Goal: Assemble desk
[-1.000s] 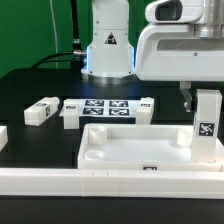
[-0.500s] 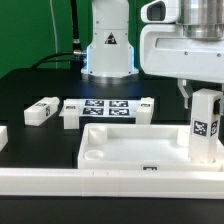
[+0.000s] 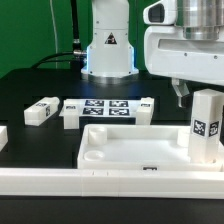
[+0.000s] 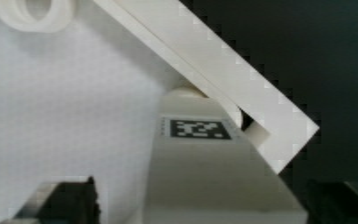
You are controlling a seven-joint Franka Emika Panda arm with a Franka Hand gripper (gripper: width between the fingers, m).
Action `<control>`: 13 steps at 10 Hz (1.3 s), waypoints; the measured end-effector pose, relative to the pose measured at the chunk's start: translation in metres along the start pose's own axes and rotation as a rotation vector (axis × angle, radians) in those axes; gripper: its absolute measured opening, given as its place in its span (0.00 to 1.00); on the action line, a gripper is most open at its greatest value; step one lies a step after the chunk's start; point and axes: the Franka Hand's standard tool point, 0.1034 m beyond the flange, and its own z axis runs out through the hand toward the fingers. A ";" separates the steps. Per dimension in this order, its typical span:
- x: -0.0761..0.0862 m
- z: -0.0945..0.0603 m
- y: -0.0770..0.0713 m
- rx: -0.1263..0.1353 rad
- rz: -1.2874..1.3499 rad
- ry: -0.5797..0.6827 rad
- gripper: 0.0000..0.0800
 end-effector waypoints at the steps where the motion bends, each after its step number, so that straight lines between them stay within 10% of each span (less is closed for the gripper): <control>1: -0.002 0.000 -0.002 -0.001 -0.073 0.001 0.79; 13: -0.003 0.000 -0.003 -0.064 -1.075 0.031 0.81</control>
Offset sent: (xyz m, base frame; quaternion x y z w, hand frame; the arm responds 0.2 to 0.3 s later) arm 0.0000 0.0000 0.0000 0.0000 0.0000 -0.1938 0.9810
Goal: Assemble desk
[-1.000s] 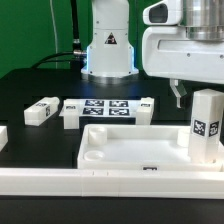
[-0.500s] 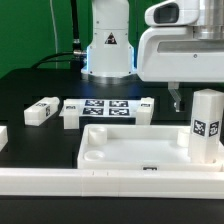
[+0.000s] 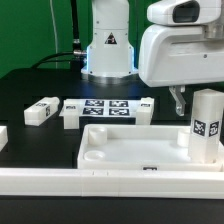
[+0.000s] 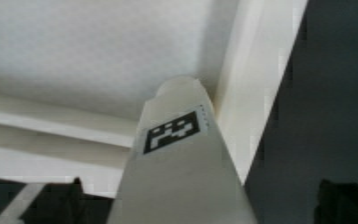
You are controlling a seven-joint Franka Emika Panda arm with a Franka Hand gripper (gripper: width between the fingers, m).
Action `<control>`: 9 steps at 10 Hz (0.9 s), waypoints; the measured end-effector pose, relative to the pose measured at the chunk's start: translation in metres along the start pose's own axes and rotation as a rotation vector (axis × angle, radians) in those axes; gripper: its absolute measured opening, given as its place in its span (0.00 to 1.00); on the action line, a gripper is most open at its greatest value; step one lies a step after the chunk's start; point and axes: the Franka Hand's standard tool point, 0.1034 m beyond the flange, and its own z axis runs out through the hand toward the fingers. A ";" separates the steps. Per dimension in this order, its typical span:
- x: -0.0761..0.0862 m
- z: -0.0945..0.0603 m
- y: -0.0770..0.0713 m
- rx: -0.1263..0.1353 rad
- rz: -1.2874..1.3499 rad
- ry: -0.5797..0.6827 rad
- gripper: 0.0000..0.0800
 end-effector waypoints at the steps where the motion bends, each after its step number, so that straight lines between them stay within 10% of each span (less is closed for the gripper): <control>1: 0.000 0.000 -0.001 -0.013 -0.061 -0.001 0.81; 3: 0.000 0.000 0.000 -0.021 -0.165 -0.002 0.81; 7: 0.000 0.000 0.000 -0.021 -0.160 -0.002 0.36; 9: 0.000 0.000 0.000 -0.020 -0.136 -0.002 0.36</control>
Offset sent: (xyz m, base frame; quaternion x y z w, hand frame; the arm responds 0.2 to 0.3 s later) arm 0.0000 0.0000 0.0000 0.0000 0.0000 0.0000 1.0000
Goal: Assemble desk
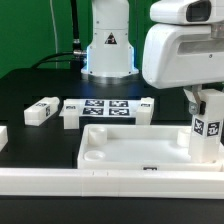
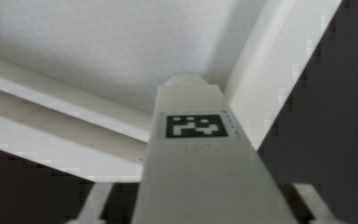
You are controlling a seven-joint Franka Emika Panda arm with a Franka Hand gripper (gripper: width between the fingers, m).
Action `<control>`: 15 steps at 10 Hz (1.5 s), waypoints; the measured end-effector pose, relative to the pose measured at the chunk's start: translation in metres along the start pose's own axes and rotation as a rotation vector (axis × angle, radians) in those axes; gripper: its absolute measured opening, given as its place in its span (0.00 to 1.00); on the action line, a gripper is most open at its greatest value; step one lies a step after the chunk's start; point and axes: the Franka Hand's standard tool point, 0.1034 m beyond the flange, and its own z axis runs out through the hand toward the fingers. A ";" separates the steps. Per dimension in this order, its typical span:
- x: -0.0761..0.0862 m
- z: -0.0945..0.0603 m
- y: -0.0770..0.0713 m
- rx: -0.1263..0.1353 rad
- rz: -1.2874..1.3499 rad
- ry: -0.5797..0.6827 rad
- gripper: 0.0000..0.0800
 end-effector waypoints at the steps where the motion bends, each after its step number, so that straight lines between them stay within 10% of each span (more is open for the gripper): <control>1: 0.000 0.000 0.000 0.000 0.030 0.000 0.36; 7: -0.001 0.001 0.004 0.037 0.612 0.001 0.36; 15: -0.006 0.000 0.028 0.004 0.926 0.002 0.37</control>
Offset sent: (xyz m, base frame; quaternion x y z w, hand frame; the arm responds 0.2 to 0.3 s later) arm -0.0022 0.0001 -0.0021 0.0334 -0.0109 0.2037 0.9784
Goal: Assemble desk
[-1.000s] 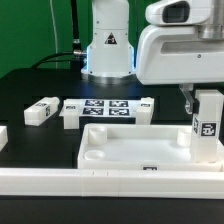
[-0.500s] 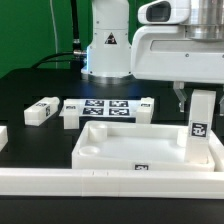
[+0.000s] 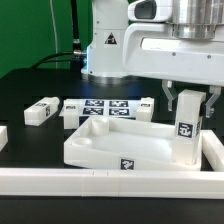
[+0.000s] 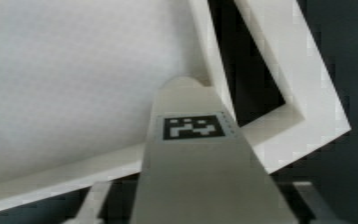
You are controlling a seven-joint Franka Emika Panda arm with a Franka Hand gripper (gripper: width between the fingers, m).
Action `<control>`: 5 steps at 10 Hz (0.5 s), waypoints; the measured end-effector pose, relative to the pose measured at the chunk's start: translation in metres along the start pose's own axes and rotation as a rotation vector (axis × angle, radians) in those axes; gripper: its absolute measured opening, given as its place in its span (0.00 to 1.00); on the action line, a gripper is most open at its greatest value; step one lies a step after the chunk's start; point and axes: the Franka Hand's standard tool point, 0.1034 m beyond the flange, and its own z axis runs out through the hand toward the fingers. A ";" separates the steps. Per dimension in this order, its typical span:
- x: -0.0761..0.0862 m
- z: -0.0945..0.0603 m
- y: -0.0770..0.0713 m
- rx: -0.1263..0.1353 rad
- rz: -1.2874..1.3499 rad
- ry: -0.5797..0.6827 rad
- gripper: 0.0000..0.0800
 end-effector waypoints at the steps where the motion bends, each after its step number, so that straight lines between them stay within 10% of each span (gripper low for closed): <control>1: 0.000 -0.001 -0.001 0.001 -0.007 0.001 0.62; 5: -0.017 -0.023 0.011 0.009 -0.115 0.000 0.80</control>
Offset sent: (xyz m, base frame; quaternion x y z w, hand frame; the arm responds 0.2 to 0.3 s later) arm -0.0339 -0.0083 0.0221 -0.0300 -0.0099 -0.0762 0.9966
